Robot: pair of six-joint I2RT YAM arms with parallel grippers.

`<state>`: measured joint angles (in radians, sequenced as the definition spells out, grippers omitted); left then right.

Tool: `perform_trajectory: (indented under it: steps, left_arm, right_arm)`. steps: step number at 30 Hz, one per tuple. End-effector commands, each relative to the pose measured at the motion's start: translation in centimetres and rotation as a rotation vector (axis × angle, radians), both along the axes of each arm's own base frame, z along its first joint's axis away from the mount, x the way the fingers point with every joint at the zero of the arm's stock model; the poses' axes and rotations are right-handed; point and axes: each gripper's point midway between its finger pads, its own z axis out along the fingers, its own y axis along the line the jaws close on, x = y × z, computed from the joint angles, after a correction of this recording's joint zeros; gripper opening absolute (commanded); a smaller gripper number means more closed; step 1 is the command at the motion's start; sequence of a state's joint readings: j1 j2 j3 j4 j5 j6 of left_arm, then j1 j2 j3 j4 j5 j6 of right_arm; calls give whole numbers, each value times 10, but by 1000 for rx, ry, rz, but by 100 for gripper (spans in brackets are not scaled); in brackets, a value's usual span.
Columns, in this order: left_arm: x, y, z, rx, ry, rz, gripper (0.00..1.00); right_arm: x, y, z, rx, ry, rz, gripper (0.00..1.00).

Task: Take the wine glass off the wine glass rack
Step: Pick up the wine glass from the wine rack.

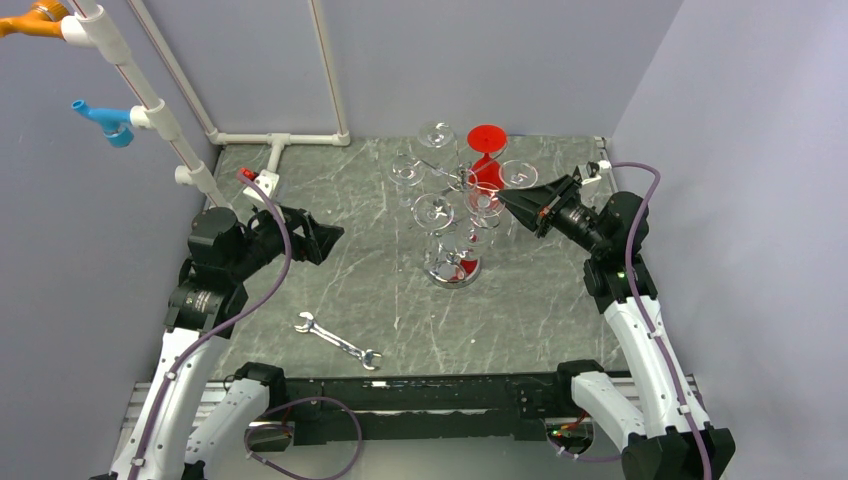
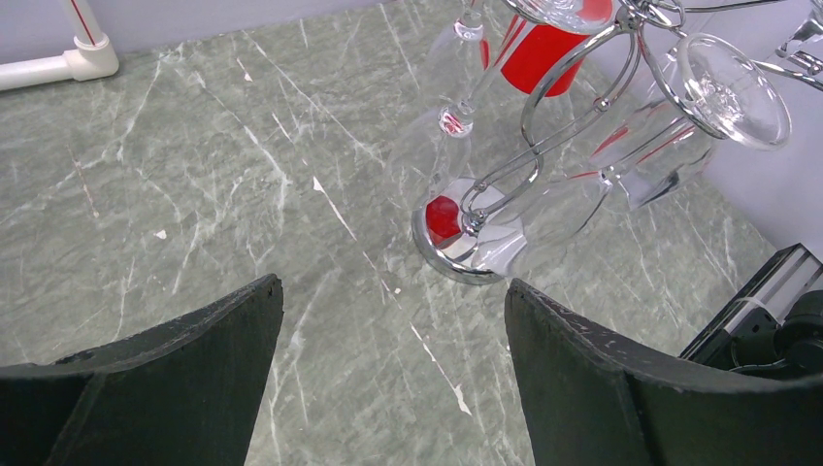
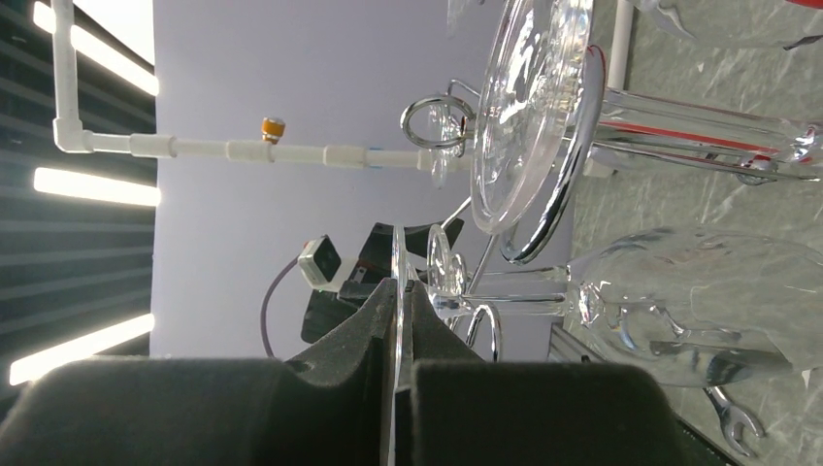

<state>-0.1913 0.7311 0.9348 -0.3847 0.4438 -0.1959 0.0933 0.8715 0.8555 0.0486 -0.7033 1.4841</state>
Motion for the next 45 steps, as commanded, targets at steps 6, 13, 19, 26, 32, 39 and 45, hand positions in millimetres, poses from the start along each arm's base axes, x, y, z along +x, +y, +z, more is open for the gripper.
perform_trajectory:
  steps: [6,13,19,26,32,39,45]
  left_arm:
    - [1,0,6,8,-26,-1,88]
    - [0,0,8,6,-33,0,88]
    - [0,0,7,6,-32,-2,88]
    - [-1,0,8,4,-33,-3,88]
    - [0,0,8,4,-35,-3,88]
    - [-1,-1,8,4,-33,-6,88]
    - [-1,-1,7,2,-31,-10,88]
  right_arm:
    - [-2,-2,24,5,-68,-19,0]
    - [0,-5,25,-5,-71,-37,0]
    - [0,-12,24,-7,-67,-57,0]
    - [-2,-22,23,3,-62,-67,0]
    - [-4,-24,20,3,-57,-68,0]
    - [-6,-28,21,-2,-58,-77,0]
    - [-10,-29,18,-4,-56,-79,0]
